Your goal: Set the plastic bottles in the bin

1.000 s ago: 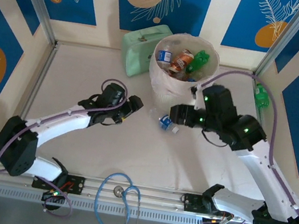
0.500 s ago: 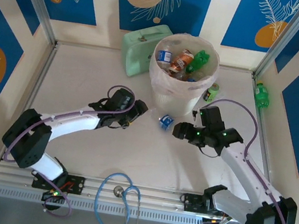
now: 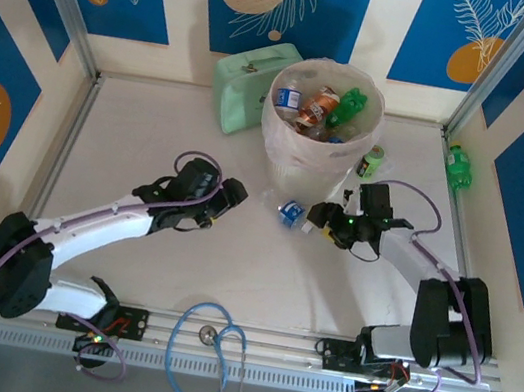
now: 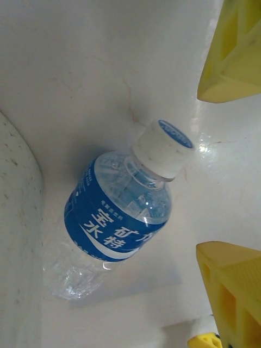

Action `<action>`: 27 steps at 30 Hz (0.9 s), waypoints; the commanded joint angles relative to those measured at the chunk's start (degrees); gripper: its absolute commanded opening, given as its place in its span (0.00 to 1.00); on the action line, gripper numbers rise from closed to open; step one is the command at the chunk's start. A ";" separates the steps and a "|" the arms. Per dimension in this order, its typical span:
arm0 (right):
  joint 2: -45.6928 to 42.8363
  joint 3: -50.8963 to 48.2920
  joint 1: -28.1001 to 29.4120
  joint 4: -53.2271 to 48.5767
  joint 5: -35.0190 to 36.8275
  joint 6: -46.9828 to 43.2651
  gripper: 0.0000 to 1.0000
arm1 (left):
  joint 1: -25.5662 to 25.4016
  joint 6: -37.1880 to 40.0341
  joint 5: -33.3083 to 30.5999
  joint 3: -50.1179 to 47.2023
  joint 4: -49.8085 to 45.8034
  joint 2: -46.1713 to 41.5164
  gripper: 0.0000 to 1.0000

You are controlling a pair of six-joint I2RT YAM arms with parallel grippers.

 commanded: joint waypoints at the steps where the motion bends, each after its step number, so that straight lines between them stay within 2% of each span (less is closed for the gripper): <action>1: 2.74 0.46 -1.12 3.95 -5.08 1.75 0.68 | 0.33 2.65 -1.38 0.39 -3.10 -1.47 0.82; 14: 6.48 1.26 -0.24 6.61 -2.77 5.58 0.61 | 0.47 3.38 -0.72 0.31 -2.65 -2.08 0.82; 18: 5.92 1.31 -0.17 4.15 0.82 8.07 0.46 | 0.50 3.38 -0.84 -0.04 -2.70 -2.69 0.82; 23: 5.65 1.67 -0.42 1.34 5.39 9.85 0.39 | 0.51 3.55 -0.95 -0.40 -2.76 -3.44 0.82; 27: 9.67 4.54 0.23 -0.96 4.60 8.59 0.33 | 0.55 3.64 -0.77 -0.31 -3.01 -3.64 0.82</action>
